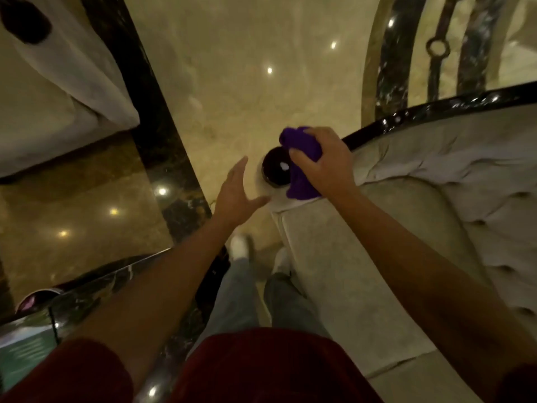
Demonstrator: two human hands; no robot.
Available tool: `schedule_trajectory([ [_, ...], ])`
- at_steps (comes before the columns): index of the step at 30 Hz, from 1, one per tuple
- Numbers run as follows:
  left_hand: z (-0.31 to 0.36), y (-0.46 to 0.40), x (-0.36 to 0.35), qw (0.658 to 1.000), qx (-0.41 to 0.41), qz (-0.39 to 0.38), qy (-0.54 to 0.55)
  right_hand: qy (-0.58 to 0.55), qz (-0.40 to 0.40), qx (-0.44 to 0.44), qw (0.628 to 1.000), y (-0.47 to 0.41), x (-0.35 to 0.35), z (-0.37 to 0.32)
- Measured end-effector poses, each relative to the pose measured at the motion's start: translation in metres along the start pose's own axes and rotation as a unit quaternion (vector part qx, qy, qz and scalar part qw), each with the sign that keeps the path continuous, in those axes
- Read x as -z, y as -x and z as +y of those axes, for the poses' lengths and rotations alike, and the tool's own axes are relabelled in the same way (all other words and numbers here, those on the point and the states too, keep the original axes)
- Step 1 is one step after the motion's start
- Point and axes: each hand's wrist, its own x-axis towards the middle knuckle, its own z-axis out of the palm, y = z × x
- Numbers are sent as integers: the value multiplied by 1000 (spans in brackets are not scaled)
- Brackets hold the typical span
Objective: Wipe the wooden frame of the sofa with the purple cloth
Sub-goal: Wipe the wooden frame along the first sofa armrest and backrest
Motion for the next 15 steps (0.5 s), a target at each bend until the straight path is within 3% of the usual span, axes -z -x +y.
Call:
schedule_trajectory([
  [11,-74,-96,-54,995,-70,-70,19,184,32,90,978,-32,-108,66],
  [15,-84,-105,-60,994,-26,-96,43,277,-32,153,948,-38,-115,70],
])
